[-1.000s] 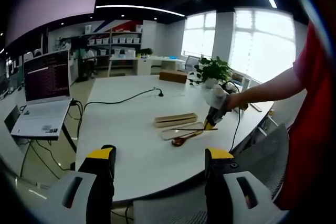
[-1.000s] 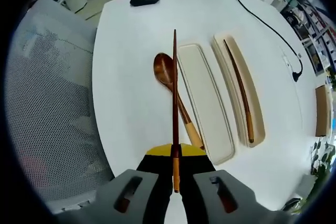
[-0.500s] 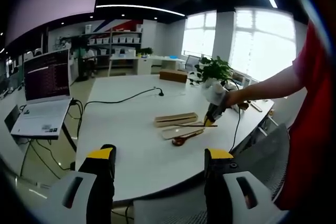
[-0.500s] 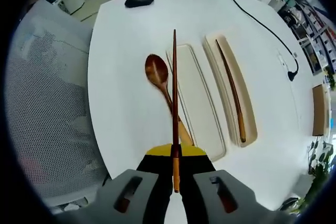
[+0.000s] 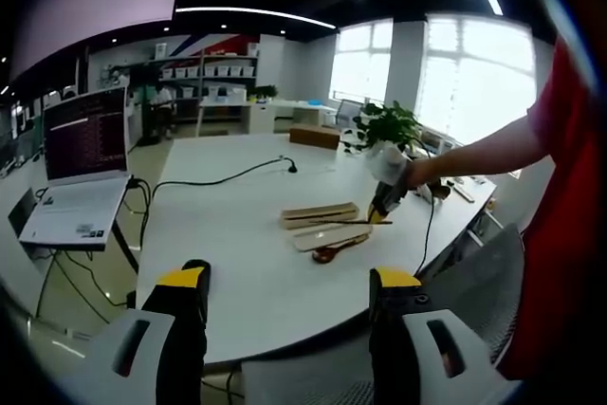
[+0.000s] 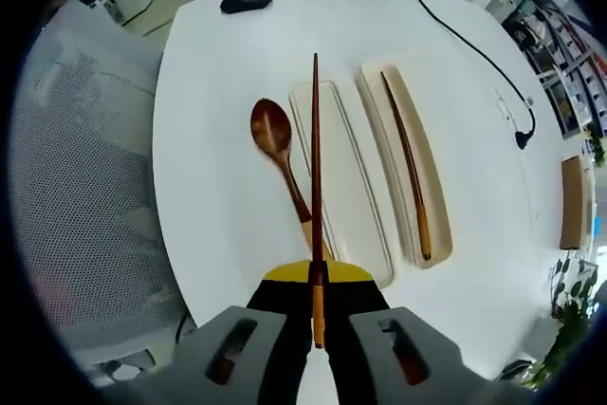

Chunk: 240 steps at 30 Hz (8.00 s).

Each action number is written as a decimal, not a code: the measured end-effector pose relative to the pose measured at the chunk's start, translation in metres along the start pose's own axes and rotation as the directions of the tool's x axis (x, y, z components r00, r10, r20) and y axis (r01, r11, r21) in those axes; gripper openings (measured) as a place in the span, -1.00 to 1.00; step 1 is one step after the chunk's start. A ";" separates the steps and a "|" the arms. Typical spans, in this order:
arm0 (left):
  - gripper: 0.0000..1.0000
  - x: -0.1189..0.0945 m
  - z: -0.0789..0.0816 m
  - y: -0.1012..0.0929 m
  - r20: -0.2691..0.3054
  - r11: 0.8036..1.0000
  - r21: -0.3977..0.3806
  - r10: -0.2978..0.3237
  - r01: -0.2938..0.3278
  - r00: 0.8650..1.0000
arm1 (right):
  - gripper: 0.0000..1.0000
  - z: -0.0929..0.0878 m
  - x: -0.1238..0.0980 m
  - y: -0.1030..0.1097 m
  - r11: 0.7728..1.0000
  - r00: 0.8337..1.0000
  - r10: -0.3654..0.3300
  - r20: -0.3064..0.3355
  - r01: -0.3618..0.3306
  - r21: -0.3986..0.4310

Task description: Arrange the utensils inside the cutlery case until each visible utensil rests in its matching compartment.

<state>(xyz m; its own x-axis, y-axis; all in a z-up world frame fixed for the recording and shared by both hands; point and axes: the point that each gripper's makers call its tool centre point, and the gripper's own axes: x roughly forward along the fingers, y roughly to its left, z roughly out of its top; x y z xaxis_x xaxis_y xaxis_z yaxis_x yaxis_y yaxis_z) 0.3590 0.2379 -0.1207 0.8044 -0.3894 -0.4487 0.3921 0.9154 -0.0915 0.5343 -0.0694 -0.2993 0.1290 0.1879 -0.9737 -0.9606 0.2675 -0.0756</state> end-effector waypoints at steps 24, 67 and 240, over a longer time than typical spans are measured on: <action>0.42 0.006 0.002 0.004 -0.010 1.000 0.002 -0.001 0.001 1.000 | -1.00 0.000 -0.009 -0.026 0.999 1.000 -0.005 -0.017 0.004 -0.034; 0.43 0.025 0.004 0.007 -0.071 0.999 -0.006 -0.033 0.032 0.997 | -1.00 0.028 0.001 -0.086 0.996 0.999 -0.008 -0.036 0.005 -0.087; 0.41 0.009 0.006 -0.008 -0.020 0.998 0.060 -0.036 0.037 0.999 | -0.88 0.023 0.002 -0.002 0.995 0.995 0.005 0.098 0.005 -0.096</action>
<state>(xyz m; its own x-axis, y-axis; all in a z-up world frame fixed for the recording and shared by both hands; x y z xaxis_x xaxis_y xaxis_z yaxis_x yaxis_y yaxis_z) 0.3660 0.2267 -0.1186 0.7807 -0.4199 -0.4629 0.4478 0.8925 -0.0545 0.5417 -0.0478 -0.2962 0.1478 0.2805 -0.9484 -0.9792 0.1766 -0.1004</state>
